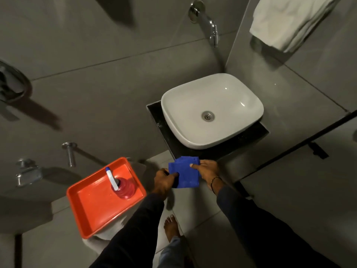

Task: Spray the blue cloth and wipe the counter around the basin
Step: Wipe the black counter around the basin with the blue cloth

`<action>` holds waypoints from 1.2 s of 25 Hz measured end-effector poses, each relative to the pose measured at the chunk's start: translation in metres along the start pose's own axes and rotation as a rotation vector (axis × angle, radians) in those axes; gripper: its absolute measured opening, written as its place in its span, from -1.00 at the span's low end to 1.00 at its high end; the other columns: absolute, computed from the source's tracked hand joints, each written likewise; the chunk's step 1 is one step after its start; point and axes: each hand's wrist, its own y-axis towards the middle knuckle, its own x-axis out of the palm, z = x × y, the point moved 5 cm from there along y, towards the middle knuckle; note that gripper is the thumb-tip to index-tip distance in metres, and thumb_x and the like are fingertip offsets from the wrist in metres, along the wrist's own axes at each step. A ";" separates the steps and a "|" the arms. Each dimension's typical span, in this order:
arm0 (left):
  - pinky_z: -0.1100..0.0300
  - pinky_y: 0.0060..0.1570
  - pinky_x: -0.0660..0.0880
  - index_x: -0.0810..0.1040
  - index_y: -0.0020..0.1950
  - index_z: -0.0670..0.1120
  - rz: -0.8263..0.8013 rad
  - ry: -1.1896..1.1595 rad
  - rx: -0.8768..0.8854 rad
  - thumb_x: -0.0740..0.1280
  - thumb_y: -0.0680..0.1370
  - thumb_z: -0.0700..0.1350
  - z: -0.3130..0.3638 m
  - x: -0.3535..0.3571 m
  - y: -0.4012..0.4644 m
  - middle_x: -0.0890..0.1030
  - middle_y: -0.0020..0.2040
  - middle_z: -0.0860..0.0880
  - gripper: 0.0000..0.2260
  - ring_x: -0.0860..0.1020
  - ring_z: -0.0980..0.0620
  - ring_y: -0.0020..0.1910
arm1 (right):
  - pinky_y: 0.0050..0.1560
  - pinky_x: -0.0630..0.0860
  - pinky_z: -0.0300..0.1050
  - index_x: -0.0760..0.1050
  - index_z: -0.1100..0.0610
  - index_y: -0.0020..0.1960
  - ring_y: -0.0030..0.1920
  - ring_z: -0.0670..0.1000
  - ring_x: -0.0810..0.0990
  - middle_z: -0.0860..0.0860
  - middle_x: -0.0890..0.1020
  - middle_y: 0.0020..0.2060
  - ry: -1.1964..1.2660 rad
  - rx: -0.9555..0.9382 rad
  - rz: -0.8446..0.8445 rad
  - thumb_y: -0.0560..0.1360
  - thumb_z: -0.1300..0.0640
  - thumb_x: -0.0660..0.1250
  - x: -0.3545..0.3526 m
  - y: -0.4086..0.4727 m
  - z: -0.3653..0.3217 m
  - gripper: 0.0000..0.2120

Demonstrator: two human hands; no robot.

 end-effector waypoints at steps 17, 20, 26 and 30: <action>-0.19 0.48 0.33 0.26 0.54 -0.18 0.058 0.949 0.815 0.33 0.50 -0.22 0.002 0.086 -0.014 0.40 0.50 -0.25 -0.39 0.38 -0.27 0.48 | -0.21 0.46 -0.05 0.57 0.03 -0.19 -0.27 -0.01 0.52 -0.07 0.58 -0.36 -0.402 -0.850 0.506 0.42 0.04 0.39 -0.037 0.011 -0.138 -0.93; -0.20 0.53 0.06 -0.05 0.64 -0.13 0.038 1.012 0.772 0.18 0.52 -0.17 -0.018 0.095 -0.008 0.06 0.64 -0.18 -0.28 0.02 -0.23 0.61 | -0.01 0.45 0.04 0.55 0.01 0.01 -0.08 0.05 0.60 -0.06 0.64 -0.20 -0.551 -0.777 0.418 0.42 -0.13 0.34 -0.016 0.042 -0.146 -0.73; -0.03 0.52 -0.29 -0.12 0.64 -0.06 0.081 0.968 0.770 0.05 0.58 -0.15 0.000 0.078 0.029 -0.15 0.65 -0.05 -0.36 -0.18 -0.10 0.63 | 0.23 0.33 0.15 0.34 -0.02 0.38 0.25 0.13 0.50 0.05 0.57 0.24 -0.841 -0.610 0.278 0.41 -0.44 0.14 -0.007 0.082 -0.121 -0.30; 0.02 0.55 -0.28 -0.12 0.64 -0.04 0.078 0.861 0.735 0.18 0.59 -0.20 0.003 0.066 0.039 -0.17 0.65 -0.02 -0.30 -0.25 -0.02 0.62 | 0.23 0.33 0.15 0.33 -0.03 0.38 0.25 0.13 0.51 0.04 0.58 0.22 -0.822 -0.608 0.271 0.41 -0.45 0.13 -0.007 0.083 -0.123 -0.30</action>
